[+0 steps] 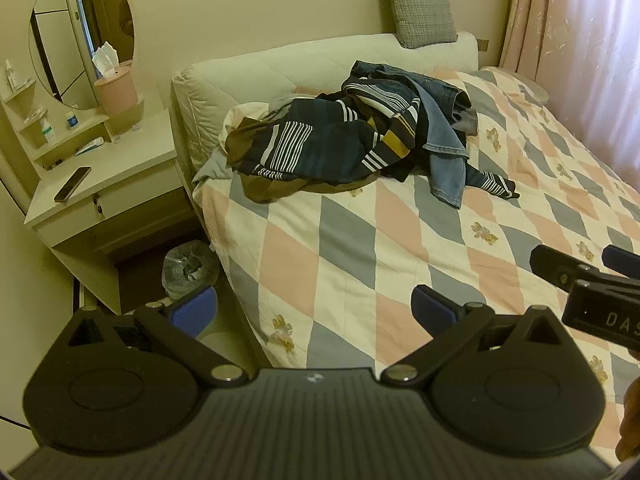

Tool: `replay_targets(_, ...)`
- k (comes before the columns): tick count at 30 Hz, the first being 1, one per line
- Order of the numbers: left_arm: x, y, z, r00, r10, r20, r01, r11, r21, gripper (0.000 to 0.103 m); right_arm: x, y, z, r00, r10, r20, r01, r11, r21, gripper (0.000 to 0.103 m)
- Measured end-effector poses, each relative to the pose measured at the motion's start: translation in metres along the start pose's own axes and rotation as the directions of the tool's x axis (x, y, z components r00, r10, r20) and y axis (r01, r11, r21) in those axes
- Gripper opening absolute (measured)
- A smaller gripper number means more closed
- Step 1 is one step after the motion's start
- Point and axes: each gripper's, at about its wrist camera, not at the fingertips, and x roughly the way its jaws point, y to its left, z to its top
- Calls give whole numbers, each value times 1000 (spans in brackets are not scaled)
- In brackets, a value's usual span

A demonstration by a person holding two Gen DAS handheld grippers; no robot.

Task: Fold clothes
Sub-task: 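Move both grippers toward the clothes heap on the bed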

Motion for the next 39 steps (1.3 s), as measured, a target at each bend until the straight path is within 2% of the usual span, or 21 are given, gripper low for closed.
replay_targets(7,3,-8,0,1000,1,0,-1,1000,14,102,3,-7,0,1000,9,-11,-9,1000,3,103)
replay_targets(12,13,-16,1,999,14,-29,-13,1000,19,102,14,-14,-2,1000,14,-24,-14,1000,8,103)
replay_targets(22,28,-13,8,997,40,-61,-37,998,48,102,33,-20,-2,997,28,-67,-26,999,24,103)
replay_targets(26,36,-10,13,997,25,-66,-22,998,51,102,45,-19,-1,995,18,-100,-16,1000,18,103)
replay_targets(30,53,-6,22,997,-28,-75,31,999,43,102,62,-22,2,990,-9,-144,11,1000,15,103)
replay_targets(39,117,7,58,993,-59,-98,68,994,89,102,112,-31,14,978,-39,-205,55,996,76,103)
